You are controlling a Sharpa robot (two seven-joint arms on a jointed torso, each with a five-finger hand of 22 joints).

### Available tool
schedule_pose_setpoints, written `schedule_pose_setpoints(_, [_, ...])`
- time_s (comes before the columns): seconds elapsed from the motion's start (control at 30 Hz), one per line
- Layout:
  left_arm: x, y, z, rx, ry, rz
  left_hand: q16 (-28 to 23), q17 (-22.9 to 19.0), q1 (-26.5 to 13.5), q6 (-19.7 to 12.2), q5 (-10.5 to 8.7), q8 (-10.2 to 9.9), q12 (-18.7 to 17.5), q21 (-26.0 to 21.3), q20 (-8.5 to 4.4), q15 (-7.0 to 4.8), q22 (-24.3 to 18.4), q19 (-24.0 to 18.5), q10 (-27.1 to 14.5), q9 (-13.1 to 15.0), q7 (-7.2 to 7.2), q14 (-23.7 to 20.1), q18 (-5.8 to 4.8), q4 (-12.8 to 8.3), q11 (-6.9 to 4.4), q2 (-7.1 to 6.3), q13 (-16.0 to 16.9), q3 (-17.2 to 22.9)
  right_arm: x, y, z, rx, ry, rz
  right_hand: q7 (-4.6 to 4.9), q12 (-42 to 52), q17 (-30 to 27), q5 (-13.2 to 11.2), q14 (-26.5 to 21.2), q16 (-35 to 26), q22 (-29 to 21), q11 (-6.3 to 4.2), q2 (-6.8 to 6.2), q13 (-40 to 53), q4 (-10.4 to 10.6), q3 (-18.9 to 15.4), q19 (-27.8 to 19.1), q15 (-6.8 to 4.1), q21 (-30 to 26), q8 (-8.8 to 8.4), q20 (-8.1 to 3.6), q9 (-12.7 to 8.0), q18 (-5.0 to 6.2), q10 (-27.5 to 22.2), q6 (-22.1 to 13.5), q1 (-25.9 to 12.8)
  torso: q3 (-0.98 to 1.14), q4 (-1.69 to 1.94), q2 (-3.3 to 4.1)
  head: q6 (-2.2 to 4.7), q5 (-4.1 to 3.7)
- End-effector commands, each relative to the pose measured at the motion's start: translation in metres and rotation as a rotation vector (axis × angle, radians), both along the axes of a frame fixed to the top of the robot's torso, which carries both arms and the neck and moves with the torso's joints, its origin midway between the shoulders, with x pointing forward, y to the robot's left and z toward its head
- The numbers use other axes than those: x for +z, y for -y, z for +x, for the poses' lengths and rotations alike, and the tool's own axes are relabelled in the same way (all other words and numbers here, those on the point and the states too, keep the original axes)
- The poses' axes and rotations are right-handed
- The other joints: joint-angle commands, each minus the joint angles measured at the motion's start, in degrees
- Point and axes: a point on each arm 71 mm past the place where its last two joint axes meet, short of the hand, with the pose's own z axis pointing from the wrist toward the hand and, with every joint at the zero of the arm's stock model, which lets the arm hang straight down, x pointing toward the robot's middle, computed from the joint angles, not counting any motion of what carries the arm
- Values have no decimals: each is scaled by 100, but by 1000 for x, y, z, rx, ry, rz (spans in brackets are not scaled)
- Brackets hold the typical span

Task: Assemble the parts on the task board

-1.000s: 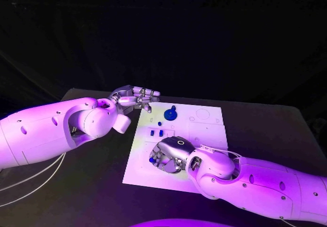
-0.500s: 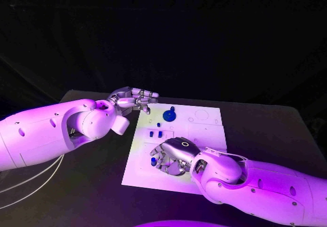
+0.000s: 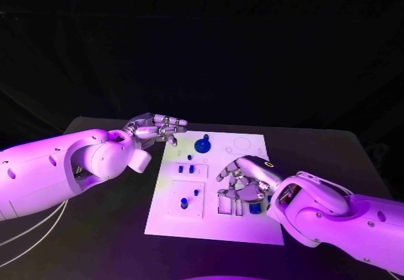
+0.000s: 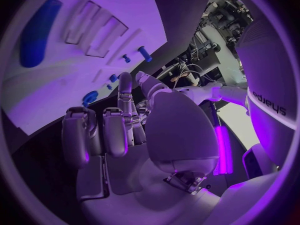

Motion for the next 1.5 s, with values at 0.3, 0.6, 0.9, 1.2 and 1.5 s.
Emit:
schedule_pose_setpoints(0.3, [1,6,-5,-29,0,-15,-35,-11,-11,-56,-11,-29,25,-22,44,-10,-7,-8,-31,-6,0,-48,80,4,-4,28,7,-30,-2,77,-11,-244,-145,-42,-86,5124,691,398,424,446,1462,-60,286,5347,433,-1104,536,-69,606,334,-80,488,-178,109,19,-230,-15,-45,-24,30,-381])
schedule_pose_setpoints(0.6, [0,7,-6,-33,-2,-15,-35,-11,-11,-56,-11,-29,25,-22,44,-10,-7,-8,-31,-6,0,-48,80,4,-4,28,7,-30,-15,96,-21,-335,-154,-135,-137,5351,768,764,433,494,1484,-94,270,5651,747,-1565,566,-101,683,502,-101,743,-194,131,18,-334,-19,-57,-34,10,-488])
schedule_pose_setpoints(0.9, [0,7,-6,-34,-3,-15,-38,-16,-24,-58,-12,-28,32,-29,48,-7,-11,-11,-37,-7,1,-51,79,10,-3,30,8,-39,-33,87,-20,-352,-178,-156,-149,5361,774,676,432,499,1484,-103,319,5716,1074,-1927,567,-105,685,578,-105,893,-195,125,-30,-420,-15,-51,-27,-10,-473])
schedule_pose_setpoints(1.2, [0,7,-6,-36,-3,-15,-38,-16,-24,-58,-12,-28,32,-29,48,-7,-11,-11,-37,-7,1,-51,79,10,-3,30,8,-39,-46,78,-15,-348,-207,-175,-152,5362,781,671,433,503,1484,-105,349,5729,1123,-1986,566,-106,683,596,-106,924,-194,126,-36,-428,-18,-54,-22,-48,-445])
schedule_pose_setpoints(1.5, [0,7,-7,-38,-6,-15,-41,-23,-43,-63,-12,-27,42,-41,52,-4,-18,-13,-48,-10,2,-53,79,21,0,34,9,-51,-53,71,-12,-354,-236,-197,-155,5359,771,674,431,498,1479,-106,386,5735,1140,-2033,558,-107,666,611,-107,949,-190,123,-37,-456,-20,-55,-29,-114,-440])
